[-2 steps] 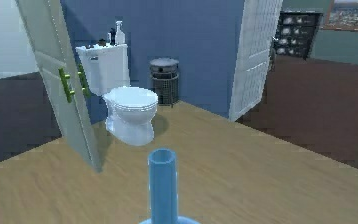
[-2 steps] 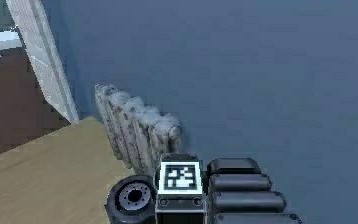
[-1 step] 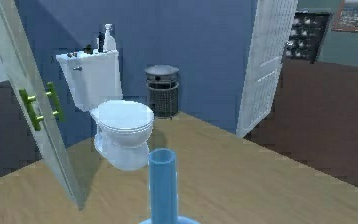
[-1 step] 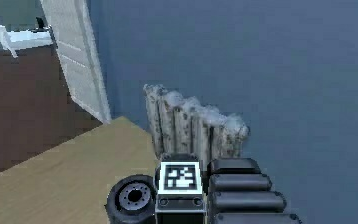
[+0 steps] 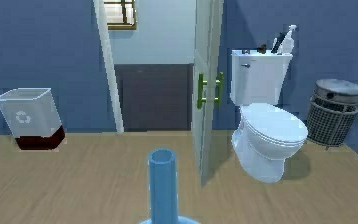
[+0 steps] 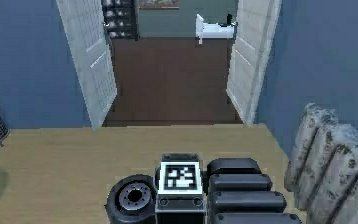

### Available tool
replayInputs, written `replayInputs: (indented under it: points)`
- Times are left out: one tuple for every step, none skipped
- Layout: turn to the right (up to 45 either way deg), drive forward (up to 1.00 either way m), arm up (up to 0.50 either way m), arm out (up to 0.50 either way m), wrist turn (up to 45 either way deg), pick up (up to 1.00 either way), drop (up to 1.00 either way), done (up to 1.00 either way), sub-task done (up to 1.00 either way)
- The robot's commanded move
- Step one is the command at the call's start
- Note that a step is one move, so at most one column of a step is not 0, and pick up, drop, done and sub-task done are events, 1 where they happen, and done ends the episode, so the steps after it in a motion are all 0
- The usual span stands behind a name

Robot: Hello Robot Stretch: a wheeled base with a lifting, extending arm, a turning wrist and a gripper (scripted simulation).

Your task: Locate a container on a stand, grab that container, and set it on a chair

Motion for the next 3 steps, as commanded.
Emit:
replayInputs:
  points:
    - [-15.0, 0.00, 0.00, 0.00, 0.0, 0.00, 0.00, 0.00, 0.00]
    - [-3.0, 0.00, 0.00, 0.00, 0.0, 0.00, 0.00, 0.00, 0.00]
    - [0.0, 0.35, 0.00, 0.00, 0.0, 0.00, 0.00, 0.00, 0.00]
